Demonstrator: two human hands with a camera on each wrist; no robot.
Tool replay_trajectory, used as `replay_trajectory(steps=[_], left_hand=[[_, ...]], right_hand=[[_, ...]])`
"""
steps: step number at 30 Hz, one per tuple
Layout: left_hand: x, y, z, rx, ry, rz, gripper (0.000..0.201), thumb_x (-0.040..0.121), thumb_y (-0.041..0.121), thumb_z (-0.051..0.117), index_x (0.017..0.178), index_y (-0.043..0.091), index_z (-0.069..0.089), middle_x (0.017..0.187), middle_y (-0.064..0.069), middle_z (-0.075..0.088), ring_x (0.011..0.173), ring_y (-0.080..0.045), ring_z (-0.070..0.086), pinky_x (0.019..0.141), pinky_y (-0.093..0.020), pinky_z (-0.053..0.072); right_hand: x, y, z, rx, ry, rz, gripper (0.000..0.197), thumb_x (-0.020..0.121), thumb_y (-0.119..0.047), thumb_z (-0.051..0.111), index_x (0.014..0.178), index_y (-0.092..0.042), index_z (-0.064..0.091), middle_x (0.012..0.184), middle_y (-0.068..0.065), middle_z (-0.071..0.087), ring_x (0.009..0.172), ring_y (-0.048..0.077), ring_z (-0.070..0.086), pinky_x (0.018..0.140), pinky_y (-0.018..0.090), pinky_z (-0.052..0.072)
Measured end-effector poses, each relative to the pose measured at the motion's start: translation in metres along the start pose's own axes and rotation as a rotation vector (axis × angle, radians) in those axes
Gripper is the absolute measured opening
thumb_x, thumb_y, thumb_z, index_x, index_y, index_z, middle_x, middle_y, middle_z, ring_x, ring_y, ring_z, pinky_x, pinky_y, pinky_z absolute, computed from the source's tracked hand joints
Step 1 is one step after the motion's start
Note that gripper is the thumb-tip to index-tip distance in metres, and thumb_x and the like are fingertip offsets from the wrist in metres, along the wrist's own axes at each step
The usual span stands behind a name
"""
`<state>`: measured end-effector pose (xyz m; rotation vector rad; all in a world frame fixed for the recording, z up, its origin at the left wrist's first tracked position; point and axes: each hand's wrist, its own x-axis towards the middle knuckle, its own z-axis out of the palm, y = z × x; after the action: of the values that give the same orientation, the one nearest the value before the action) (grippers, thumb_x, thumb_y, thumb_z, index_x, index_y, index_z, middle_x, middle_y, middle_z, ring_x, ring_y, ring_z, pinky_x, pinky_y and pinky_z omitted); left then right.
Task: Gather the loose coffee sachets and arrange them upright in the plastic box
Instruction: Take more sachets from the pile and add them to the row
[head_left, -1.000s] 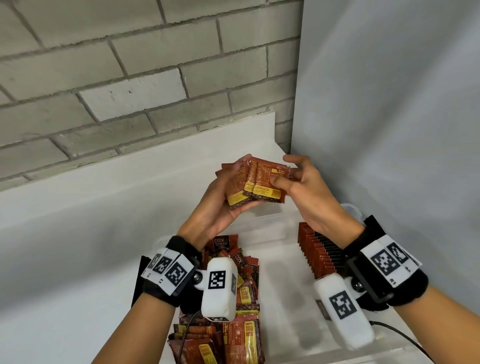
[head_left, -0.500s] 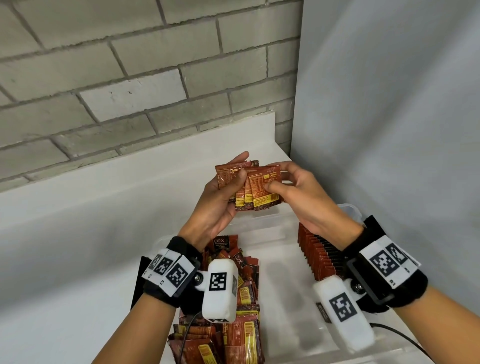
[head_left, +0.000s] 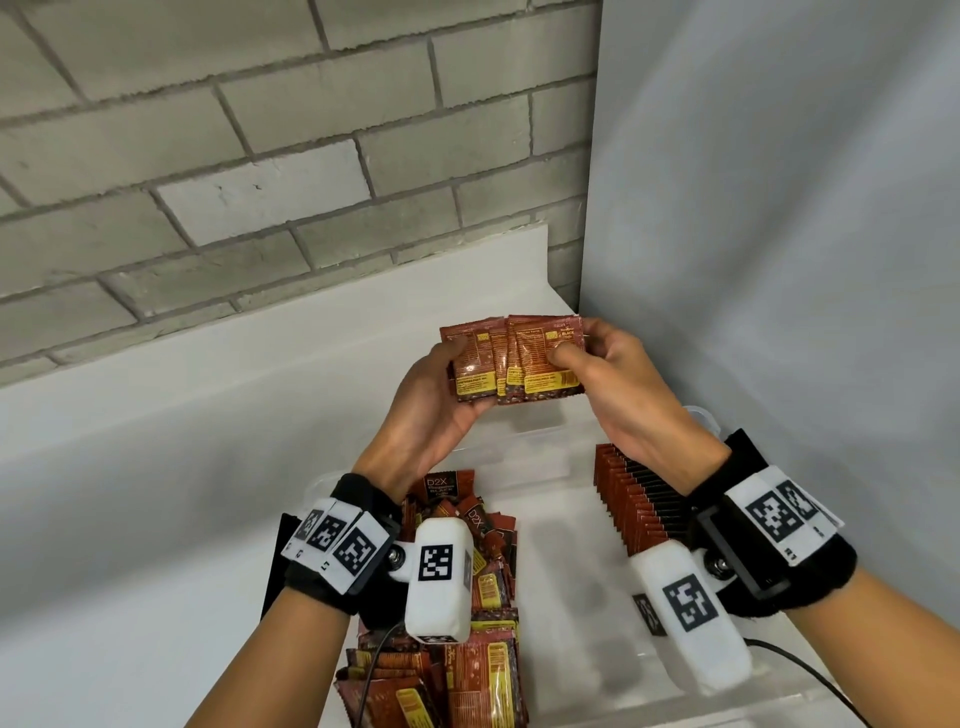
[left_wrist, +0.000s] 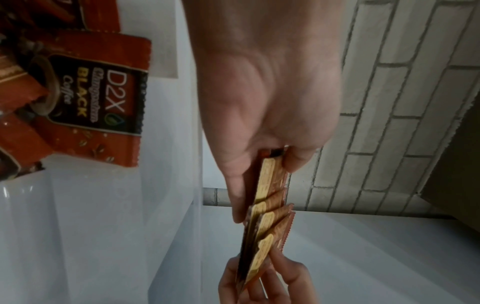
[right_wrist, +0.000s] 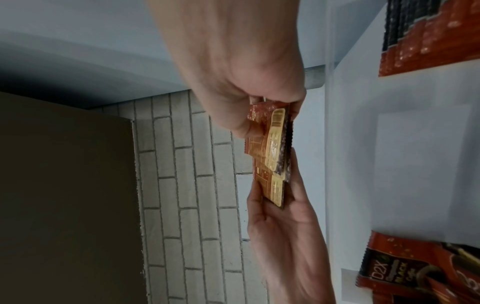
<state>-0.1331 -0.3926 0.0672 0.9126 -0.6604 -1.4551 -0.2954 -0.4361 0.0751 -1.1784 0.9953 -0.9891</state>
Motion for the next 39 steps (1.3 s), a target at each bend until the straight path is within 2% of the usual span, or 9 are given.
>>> replay_trajectory(steps=[5,10,13,16,23,28,33,36,39], left_hand=[[-0.001,-0.003,-0.002,0.052,-0.029,0.021,0.041,0.101,0.018,0.044,0.135,-0.004,0.046,0.132,-0.023,0.056,0.123,-0.034,0.055,0.101,-0.045,0.047],[-0.003,-0.001,0.000,0.074,-0.001,0.092,0.043,0.094,0.018,0.049,0.132,-0.004,0.049,0.122,-0.018,0.063,0.110,-0.027,0.063,0.092,-0.038,0.054],[-0.004,0.001,0.000,0.050,-0.025,0.082,0.051,0.093,0.034,0.046,0.131,0.001,0.051,0.128,-0.021,0.059,0.118,-0.033,0.058,0.098,-0.048,0.049],[-0.004,0.002,-0.001,-0.013,-0.052,0.050,0.054,0.098,0.047,0.034,0.131,0.007,0.051,0.131,-0.022,0.055,0.123,-0.036,0.052,0.105,-0.055,0.040],[-0.009,0.002,-0.002,-0.157,-0.218,0.004,0.041,0.096,0.034,0.043,0.123,0.003,0.050,0.144,-0.031,0.037,0.131,-0.040,0.039,0.110,-0.050,0.033],[-0.012,0.001,-0.002,-0.112,-0.304,-0.068,0.065,0.070,0.016,0.079,0.126,-0.001,0.049,0.127,-0.023,0.057,0.119,-0.035,0.056,0.104,-0.056,0.041],[-0.012,-0.001,0.000,0.082,-0.239,-0.110,0.058,0.086,0.003,0.058,0.140,-0.005,0.038,0.139,-0.028,0.048,0.128,-0.039,0.049,0.102,-0.059,0.042],[-0.011,-0.001,0.002,0.096,-0.207,-0.138,0.048,0.089,0.010,0.049,0.134,-0.004,0.045,0.128,-0.027,0.058,0.121,-0.034,0.057,0.098,-0.050,0.049],[-0.010,-0.001,0.005,0.099,-0.169,-0.159,0.038,0.085,0.021,0.050,0.119,0.004,0.055,0.102,-0.016,0.069,0.092,-0.025,0.066,0.086,-0.037,0.055]], right_hand=[[-0.004,0.000,0.004,0.013,-0.088,0.025,0.022,0.092,-0.004,0.055,0.112,-0.009,0.062,0.101,0.002,0.068,0.094,0.010,0.064,0.075,0.015,0.049],[-0.006,0.002,0.008,0.033,-0.119,0.059,0.018,0.092,-0.004,0.056,0.106,-0.014,0.061,0.106,0.005,0.068,0.101,0.016,0.064,0.090,0.025,0.050],[-0.006,0.001,0.009,0.086,-0.111,0.102,0.018,0.092,-0.003,0.056,0.105,-0.015,0.058,0.107,0.007,0.066,0.101,0.017,0.064,0.092,0.026,0.050],[-0.008,-0.001,0.009,0.182,-0.123,0.163,0.021,0.093,-0.002,0.055,0.113,-0.010,0.056,0.107,0.007,0.067,0.096,0.015,0.065,0.081,0.020,0.052],[-0.010,-0.004,0.011,0.286,-0.216,0.220,0.026,0.092,0.001,0.055,0.117,-0.006,0.055,0.108,0.009,0.067,0.097,0.016,0.066,0.082,0.020,0.055],[-0.014,-0.001,0.010,0.143,-0.259,0.125,0.028,0.091,-0.004,0.059,0.118,-0.011,0.058,0.111,0.007,0.068,0.103,0.014,0.065,0.090,0.020,0.050],[-0.014,0.004,0.009,-0.242,-0.127,-0.005,0.035,0.088,-0.022,0.067,0.120,-0.020,0.053,0.117,0.002,0.058,0.110,0.012,0.053,0.071,0.008,0.043],[-0.014,0.004,0.009,-0.531,-0.023,-0.257,0.065,0.080,-0.019,0.072,0.133,-0.026,0.036,0.126,-0.003,0.038,0.119,0.012,0.031,0.085,0.007,0.035],[-0.019,0.000,0.010,-0.604,-0.261,-0.353,0.098,0.071,-0.013,0.076,0.147,-0.028,0.015,0.138,-0.008,0.024,0.127,0.003,0.017,0.102,0.005,0.024]])
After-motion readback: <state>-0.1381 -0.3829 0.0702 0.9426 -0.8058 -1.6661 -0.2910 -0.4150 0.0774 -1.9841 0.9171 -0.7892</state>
